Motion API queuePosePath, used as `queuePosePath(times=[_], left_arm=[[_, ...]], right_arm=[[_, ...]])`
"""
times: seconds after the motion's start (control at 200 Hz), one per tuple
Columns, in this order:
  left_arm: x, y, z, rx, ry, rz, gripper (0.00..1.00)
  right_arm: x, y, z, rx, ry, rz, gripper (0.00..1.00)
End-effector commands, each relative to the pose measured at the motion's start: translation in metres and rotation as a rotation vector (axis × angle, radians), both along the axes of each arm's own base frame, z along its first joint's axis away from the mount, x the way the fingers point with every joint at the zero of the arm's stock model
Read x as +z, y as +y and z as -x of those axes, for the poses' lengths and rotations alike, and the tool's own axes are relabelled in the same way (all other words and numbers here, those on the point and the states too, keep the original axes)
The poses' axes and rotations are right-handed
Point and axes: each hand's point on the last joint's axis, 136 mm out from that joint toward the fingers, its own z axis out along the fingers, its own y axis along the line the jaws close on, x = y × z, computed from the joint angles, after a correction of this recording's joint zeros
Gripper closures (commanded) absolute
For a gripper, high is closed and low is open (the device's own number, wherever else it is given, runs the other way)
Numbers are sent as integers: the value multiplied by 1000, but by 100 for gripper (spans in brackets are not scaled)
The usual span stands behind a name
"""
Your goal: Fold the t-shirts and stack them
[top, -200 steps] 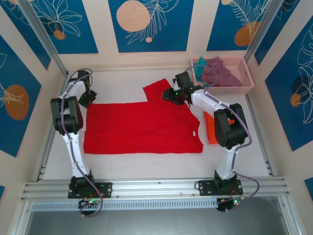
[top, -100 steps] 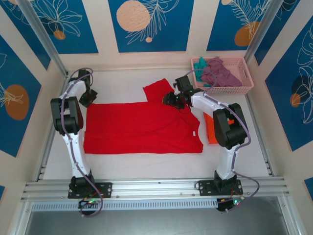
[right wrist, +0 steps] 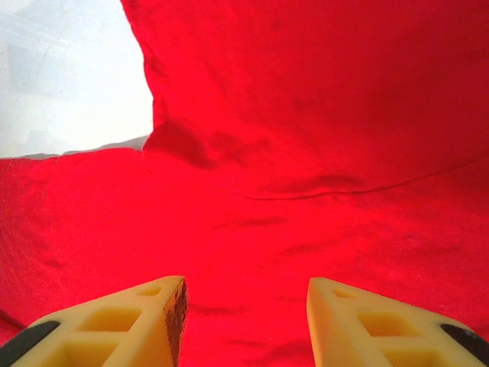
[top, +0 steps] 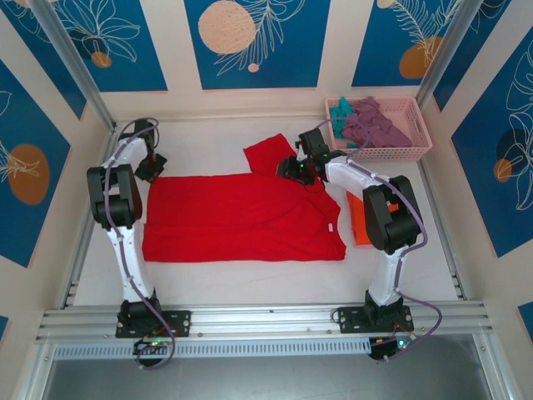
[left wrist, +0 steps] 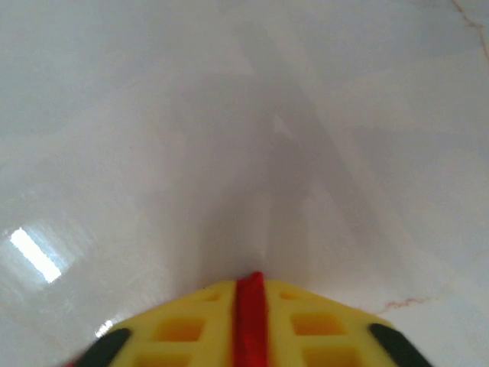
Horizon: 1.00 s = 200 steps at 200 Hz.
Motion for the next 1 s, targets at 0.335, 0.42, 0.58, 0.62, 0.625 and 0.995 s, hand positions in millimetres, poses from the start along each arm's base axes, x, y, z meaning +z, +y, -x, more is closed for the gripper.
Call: queuePosePath(times=[0.335,0.42,0.58,0.62,0.625,0.995], left_arm=[[11,3,13,-22,-28,-11,100],[19,4,13,-23,-39,-19,100],[22,3,12,-23,-46,-17,100],[21,3,12,-24,-46,-15,100],[21,3,12,-23,-46,-14,100],[17,2,12,-35,-41,-5,100]], right_arm=[[11,-21,-35,-117,-16,19,54],[11,-34,-58,-174,-29,68,55],[0,-45,-94,-205,-31,165,58],[-4,-45,-102,-204,-32,188,58],[-5,-45,-102,-204,-29,193,58],[-42,-38,-134,-58,-26,400,59]])
